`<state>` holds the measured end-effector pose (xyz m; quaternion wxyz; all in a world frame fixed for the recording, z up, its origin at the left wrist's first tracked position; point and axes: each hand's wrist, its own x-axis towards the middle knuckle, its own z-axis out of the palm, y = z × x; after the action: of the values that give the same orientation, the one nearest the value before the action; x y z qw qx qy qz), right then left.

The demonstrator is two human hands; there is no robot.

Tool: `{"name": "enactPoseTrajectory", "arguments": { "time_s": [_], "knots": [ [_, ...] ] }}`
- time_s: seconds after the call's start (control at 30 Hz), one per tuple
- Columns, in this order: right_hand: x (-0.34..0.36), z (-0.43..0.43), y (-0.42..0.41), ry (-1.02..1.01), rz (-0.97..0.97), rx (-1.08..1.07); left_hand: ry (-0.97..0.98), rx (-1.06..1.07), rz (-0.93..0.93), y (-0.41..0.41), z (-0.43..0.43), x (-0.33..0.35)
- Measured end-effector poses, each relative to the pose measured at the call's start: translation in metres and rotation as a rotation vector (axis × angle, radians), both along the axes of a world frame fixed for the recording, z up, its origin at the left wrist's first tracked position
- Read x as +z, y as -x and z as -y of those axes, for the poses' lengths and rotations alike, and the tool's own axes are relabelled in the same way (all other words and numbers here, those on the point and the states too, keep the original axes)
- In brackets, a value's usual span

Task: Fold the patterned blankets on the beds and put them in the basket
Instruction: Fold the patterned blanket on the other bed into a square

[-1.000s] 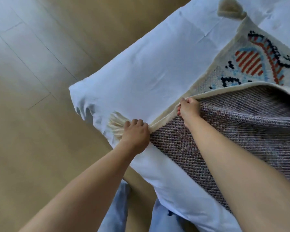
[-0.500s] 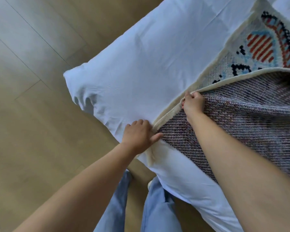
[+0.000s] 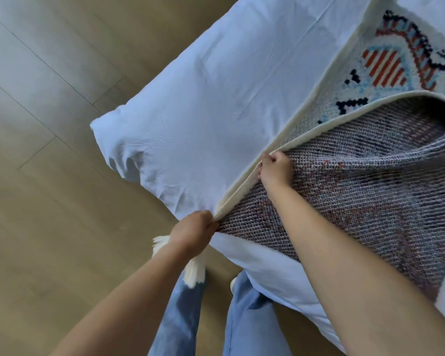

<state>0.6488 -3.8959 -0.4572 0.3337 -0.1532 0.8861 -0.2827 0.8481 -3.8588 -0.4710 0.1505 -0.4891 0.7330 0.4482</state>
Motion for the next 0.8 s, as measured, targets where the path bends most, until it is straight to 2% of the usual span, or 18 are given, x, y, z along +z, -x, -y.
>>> {"name": "enactPoseTrajectory", "arguments": {
  "time_s": [0.13, 0.33, 0.4, 0.5, 0.7, 0.8],
  "knots": [
    [0.003, 0.009, 0.005, -0.012, -0.007, -0.013, 0.189, 0.012, -0.026, 0.029, 0.027, 0.012],
    [0.014, 0.01, 0.014, 0.007, 0.101, -0.05, 0.262, -0.096, -0.038, 0.081, 0.076, 0.034],
    [0.02, 0.014, 0.027, 0.072, 0.047, -0.115, 0.289, -0.175, -0.04, 0.105, 0.095, 0.041],
    [0.026, 0.021, 0.05, 0.115, -0.087, -0.175, 0.283, -0.272, -0.057, 0.138, 0.122, 0.049],
    [0.022, 0.039, 0.068, 0.06, -0.078, -0.312, 0.268, -0.473, -0.147, 0.201, 0.17, 0.062],
    [0.022, 0.049, 0.067, 0.103, -0.132, -0.393, 0.251, -0.52, -0.157, 0.218, 0.188, 0.065]
  ]
}}
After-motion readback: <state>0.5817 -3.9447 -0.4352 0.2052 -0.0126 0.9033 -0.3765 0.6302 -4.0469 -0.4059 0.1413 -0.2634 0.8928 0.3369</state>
